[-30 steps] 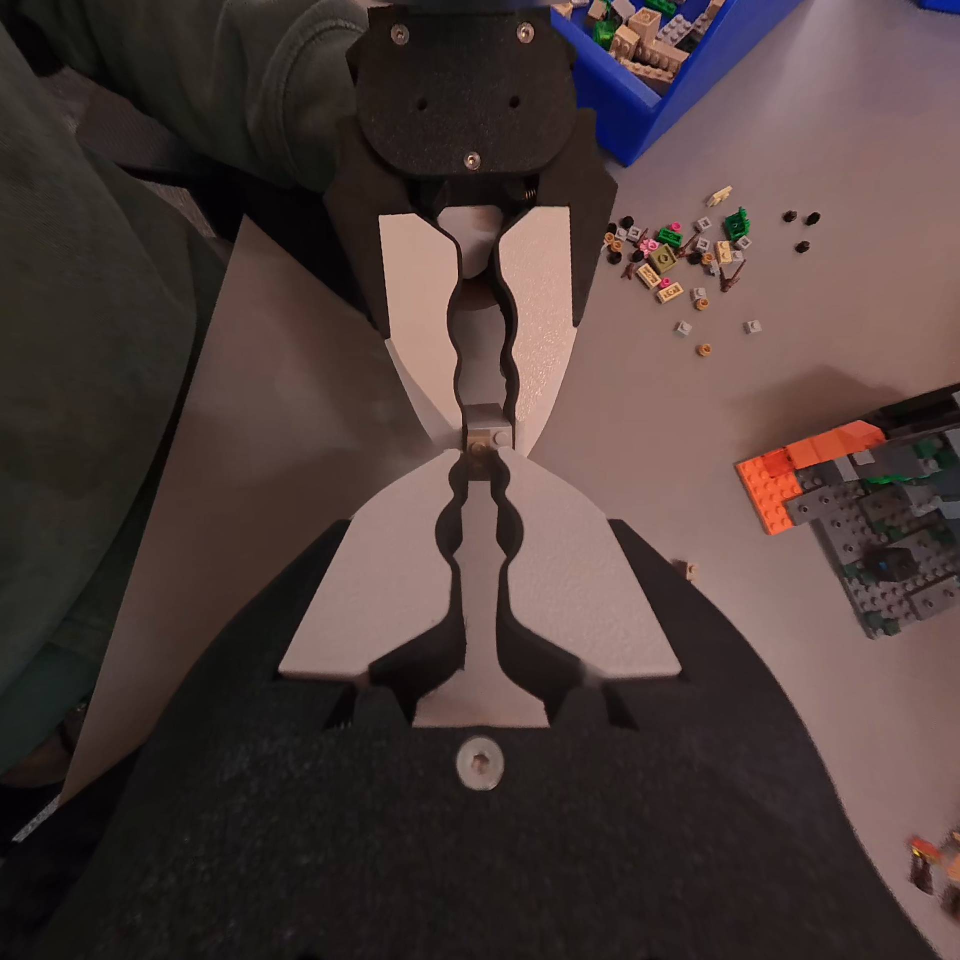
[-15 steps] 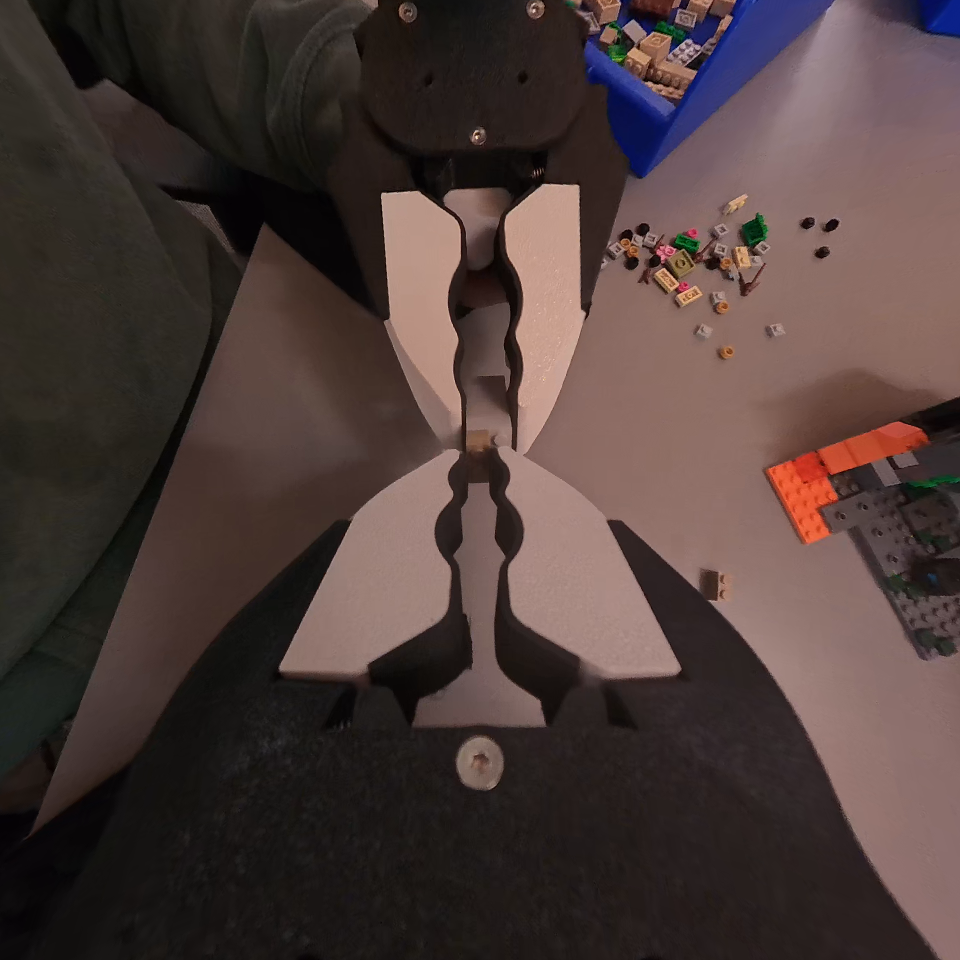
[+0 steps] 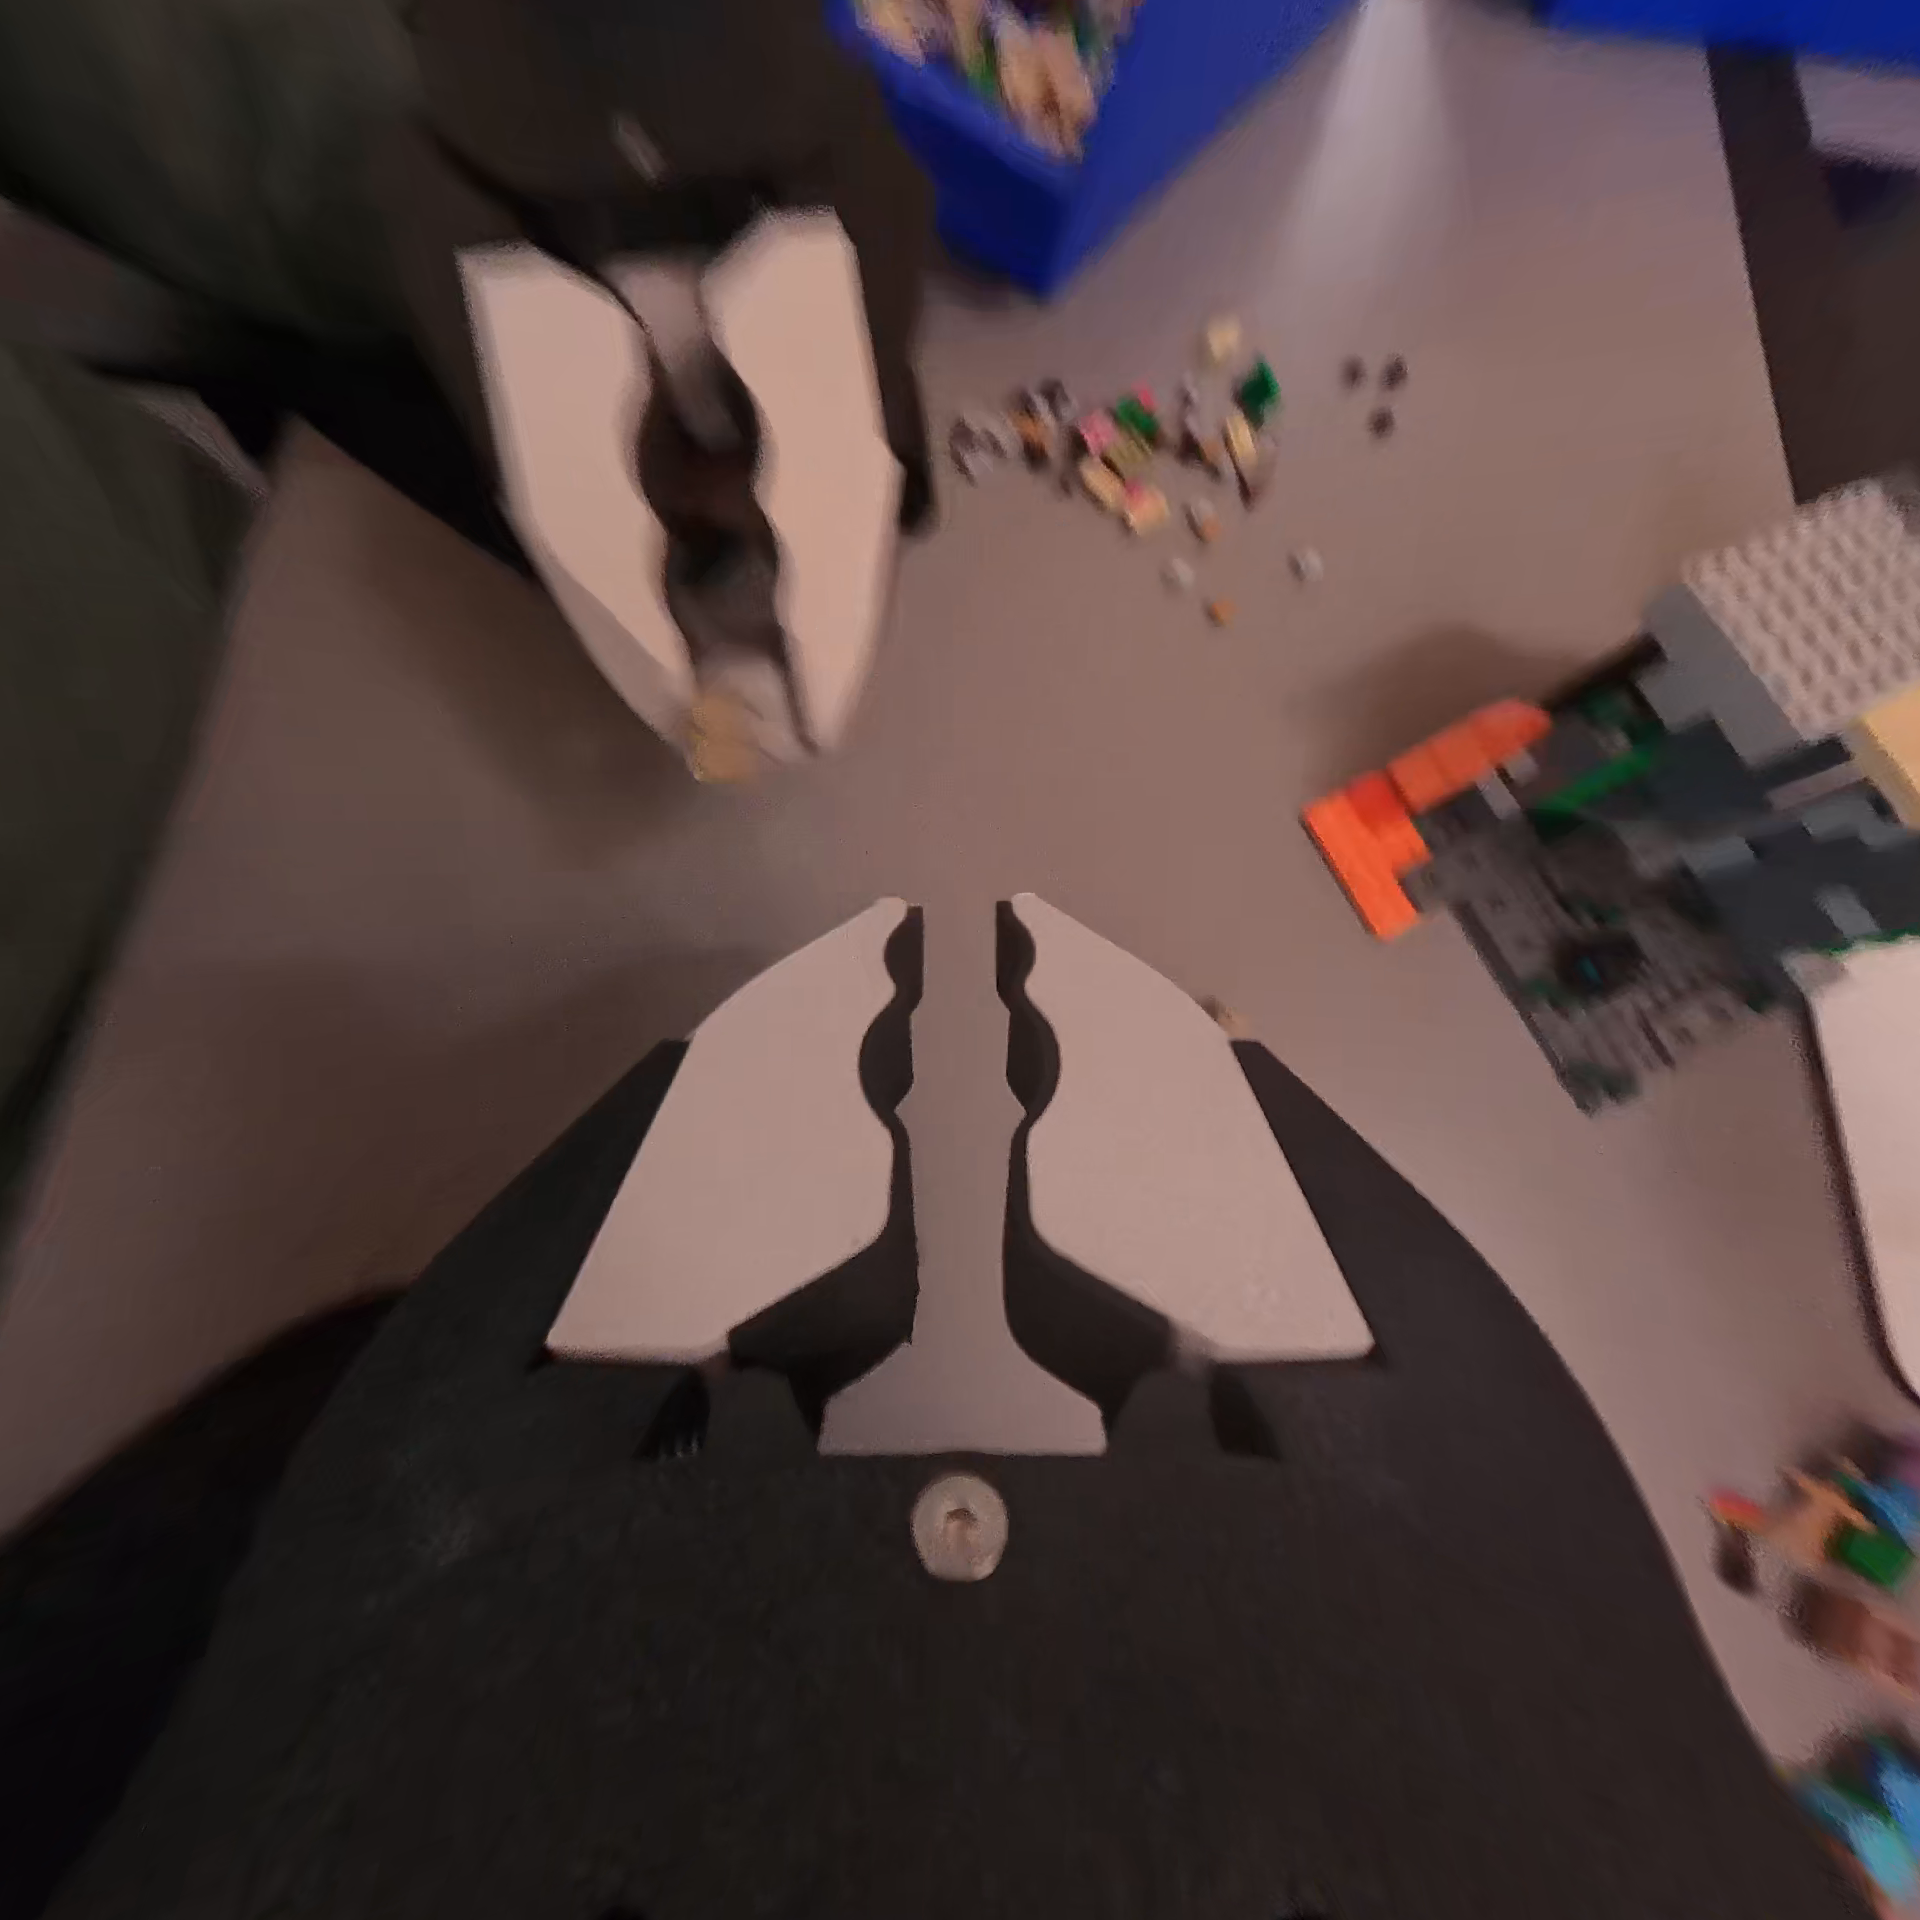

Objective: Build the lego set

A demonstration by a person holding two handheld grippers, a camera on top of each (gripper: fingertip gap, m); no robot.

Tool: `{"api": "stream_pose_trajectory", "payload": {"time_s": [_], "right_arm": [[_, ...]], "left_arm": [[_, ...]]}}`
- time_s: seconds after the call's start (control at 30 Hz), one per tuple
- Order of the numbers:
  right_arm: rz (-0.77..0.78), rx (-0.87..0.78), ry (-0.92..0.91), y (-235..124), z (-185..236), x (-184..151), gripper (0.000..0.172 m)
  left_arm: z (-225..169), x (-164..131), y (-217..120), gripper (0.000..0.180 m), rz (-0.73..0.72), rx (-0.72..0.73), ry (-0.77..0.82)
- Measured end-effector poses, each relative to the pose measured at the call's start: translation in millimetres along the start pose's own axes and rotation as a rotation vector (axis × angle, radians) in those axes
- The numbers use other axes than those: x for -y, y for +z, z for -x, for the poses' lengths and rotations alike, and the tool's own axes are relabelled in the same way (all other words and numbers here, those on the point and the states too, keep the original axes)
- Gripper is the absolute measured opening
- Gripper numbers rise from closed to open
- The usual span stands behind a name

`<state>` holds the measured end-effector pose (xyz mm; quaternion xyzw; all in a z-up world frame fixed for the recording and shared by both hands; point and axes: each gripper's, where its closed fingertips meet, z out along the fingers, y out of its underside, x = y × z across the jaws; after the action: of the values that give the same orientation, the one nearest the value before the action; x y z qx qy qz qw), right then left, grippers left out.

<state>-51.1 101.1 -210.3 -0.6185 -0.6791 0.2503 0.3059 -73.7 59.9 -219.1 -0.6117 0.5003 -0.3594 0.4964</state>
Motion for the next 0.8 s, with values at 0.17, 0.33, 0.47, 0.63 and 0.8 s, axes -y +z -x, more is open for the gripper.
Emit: {"api": "stream_pose_trajectory", "payload": {"time_s": [0.17, 0.33, 0.47, 0.63, 0.8], "right_arm": [[0.251, 0.023, -0.03, 33.2, -27.7, -60.1, 0.012], [0.293, 0.046, -0.06, 48.3, -35.5, -67.1, 0.011], [0.335, 0.071, -0.078, 53.4, -38.2, -72.6, 0.011], [0.364, 0.095, -0.082, 59.0, -39.7, -77.9, 0.01], [0.289, 0.148, -0.037, 58.1, -31.8, -66.0, 0.007]], "left_arm": [[-2.2, -6.5, 3.1, 0.017, 0.028, -0.003, 0.005], [-1.0, -7.7, 3.6, 0.017, 0.031, -0.009, -0.012], [-1.5, -8.4, 3.9, 0.017, 0.033, -0.019, -0.018], [-2.8, -8.3, 3.9, 0.017, 0.032, -0.031, -0.019], [-0.2, -8.0, 3.5, 0.017, 0.028, -0.022, -0.032]]}}
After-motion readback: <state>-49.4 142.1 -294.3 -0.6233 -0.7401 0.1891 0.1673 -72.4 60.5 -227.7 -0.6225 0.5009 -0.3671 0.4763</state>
